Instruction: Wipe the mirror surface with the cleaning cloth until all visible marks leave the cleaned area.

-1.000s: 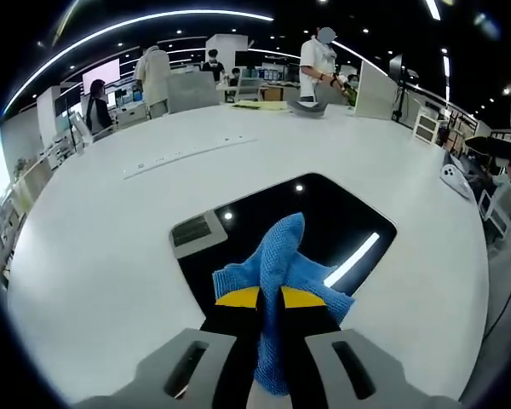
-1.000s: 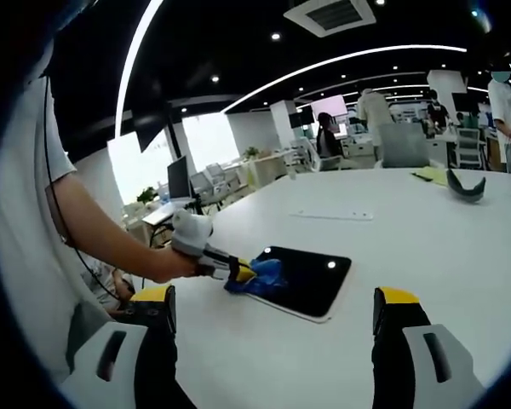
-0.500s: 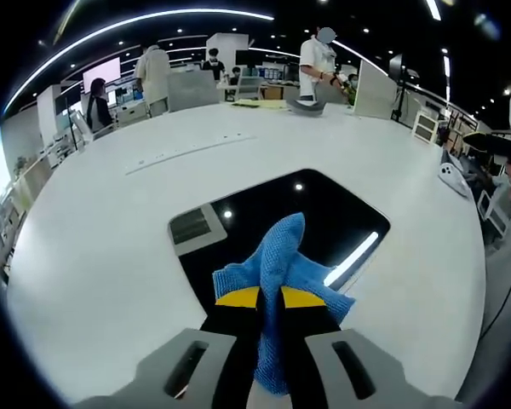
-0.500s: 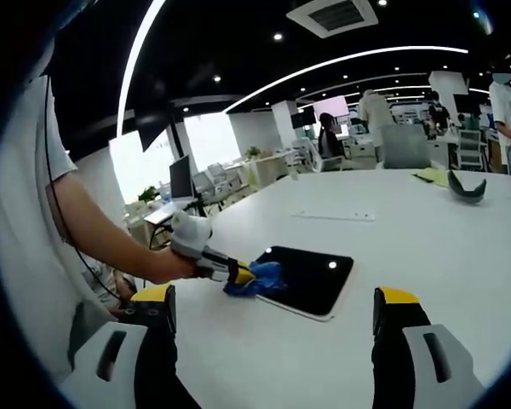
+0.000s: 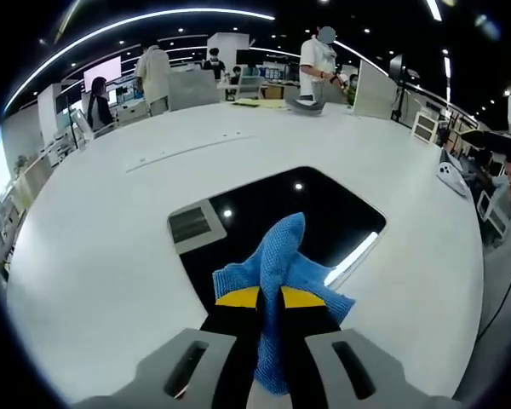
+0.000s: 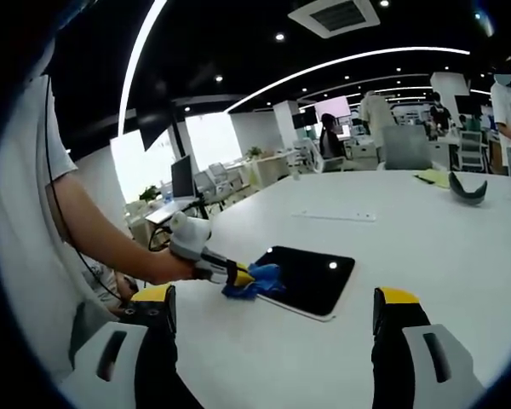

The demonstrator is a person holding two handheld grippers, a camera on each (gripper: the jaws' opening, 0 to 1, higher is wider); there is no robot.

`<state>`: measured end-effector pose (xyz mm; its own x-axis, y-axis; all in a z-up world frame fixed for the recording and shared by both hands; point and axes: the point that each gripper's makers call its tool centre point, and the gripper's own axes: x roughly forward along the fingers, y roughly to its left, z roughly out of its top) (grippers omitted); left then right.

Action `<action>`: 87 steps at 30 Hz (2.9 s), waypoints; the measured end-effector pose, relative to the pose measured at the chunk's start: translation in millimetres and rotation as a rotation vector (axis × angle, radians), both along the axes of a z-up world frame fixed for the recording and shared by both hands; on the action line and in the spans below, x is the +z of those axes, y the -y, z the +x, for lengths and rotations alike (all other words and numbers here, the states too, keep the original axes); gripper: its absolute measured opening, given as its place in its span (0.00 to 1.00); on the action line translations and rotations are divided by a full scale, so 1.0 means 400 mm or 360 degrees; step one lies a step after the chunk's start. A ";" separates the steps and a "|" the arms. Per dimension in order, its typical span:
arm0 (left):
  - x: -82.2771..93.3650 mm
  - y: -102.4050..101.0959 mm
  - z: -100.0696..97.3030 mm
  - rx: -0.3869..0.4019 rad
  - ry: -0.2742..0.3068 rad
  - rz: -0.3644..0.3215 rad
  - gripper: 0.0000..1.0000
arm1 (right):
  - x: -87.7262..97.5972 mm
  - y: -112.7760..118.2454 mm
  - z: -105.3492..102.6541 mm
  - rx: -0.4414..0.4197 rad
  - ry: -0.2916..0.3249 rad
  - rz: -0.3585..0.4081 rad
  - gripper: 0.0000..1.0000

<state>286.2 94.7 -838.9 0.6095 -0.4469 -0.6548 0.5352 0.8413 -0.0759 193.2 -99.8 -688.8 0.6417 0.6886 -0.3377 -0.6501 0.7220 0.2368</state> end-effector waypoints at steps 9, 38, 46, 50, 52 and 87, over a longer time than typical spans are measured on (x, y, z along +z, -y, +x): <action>0.000 -0.001 -0.013 0.0009 -0.0007 -0.0005 0.05 | -0.002 -0.005 -0.005 0.0018 -0.0004 0.0004 0.96; 0.021 -0.008 -0.028 -0.0058 -0.0137 0.0046 0.03 | 0.021 -0.012 -0.044 0.0005 0.0029 -0.0021 0.94; 0.114 -0.052 -0.081 -0.0042 -0.0040 -0.0008 0.03 | 0.019 -0.023 -0.061 0.0052 0.0039 0.0008 0.94; 0.144 -0.109 -0.158 0.0007 -0.0050 -0.0039 0.03 | 0.020 -0.037 -0.069 0.0099 0.0043 0.0029 0.93; 0.149 -0.144 -0.201 0.0055 -0.0074 -0.0070 0.03 | 0.017 -0.044 -0.072 0.0124 0.0047 0.0030 0.93; -0.018 -0.292 -0.379 -0.0192 -0.0037 0.0143 0.06 | 0.018 -0.081 -0.104 0.0173 -0.0010 -0.0058 0.93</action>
